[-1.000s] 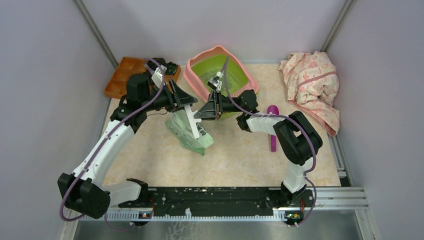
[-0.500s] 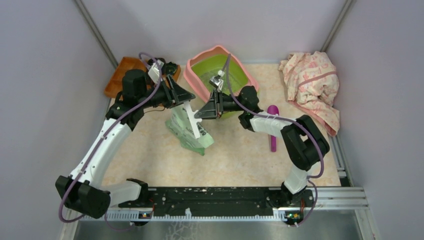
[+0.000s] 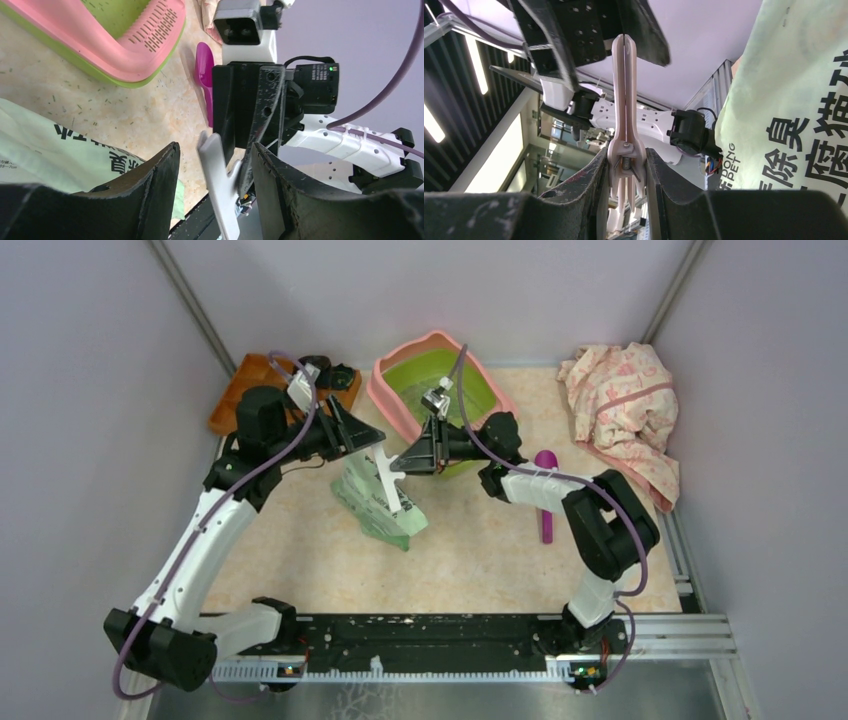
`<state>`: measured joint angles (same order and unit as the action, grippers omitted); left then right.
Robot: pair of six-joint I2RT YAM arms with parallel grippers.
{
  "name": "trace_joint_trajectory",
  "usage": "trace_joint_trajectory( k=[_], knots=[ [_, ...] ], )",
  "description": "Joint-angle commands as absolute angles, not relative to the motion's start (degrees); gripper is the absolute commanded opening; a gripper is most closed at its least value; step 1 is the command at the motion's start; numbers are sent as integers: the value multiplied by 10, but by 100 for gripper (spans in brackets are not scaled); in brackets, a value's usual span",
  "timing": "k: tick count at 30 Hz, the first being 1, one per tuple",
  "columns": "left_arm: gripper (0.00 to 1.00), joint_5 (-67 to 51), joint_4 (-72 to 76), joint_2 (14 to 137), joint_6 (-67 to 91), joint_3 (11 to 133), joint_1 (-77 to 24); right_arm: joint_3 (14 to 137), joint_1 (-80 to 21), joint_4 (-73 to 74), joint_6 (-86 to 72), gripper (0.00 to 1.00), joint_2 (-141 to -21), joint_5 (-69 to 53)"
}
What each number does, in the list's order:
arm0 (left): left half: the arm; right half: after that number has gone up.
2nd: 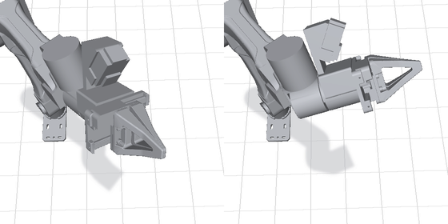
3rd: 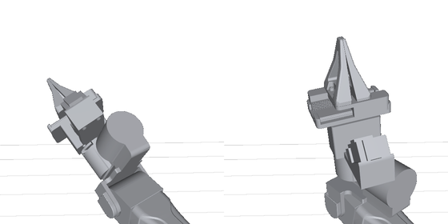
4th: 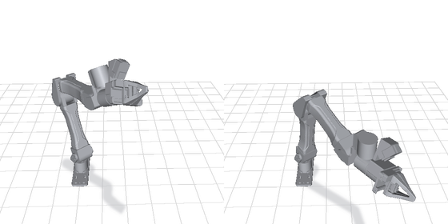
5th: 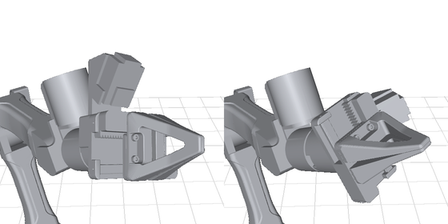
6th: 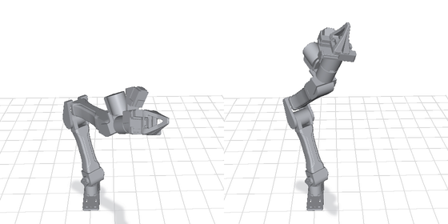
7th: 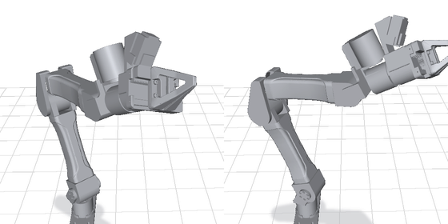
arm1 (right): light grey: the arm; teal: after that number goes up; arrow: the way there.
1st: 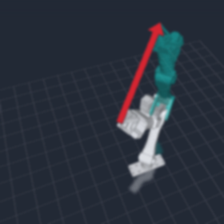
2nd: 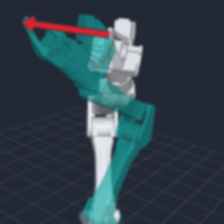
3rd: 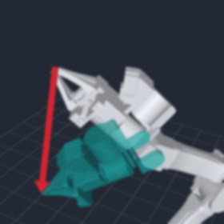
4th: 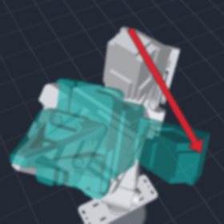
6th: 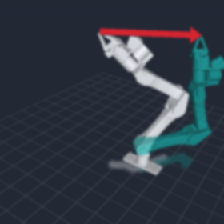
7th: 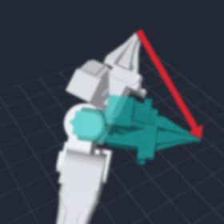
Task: Fill the litter box with clean litter
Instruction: Pick up the clamp at the center of the board.
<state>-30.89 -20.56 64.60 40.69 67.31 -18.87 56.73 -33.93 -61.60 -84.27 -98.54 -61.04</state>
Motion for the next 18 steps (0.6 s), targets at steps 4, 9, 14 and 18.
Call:
trace_joint_trajectory(
  k=[4, 9, 14, 18],
  knots=[
    [59, -346, -169, 636, 413, 635, -187, 603, -338, -740, -910, 0, -997, -593],
    [54, -361, -156, 641, 422, 626, -188, 611, -339, -756, -931, 0, -1009, -593],
    [28, -365, -149, 649, 429, 630, -188, 606, -342, -760, -943, 0, -1013, -599],
    [17, -363, -163, 658, 434, 645, -188, 593, -342, -774, -961, 7, -1015, -608]
  ],
)
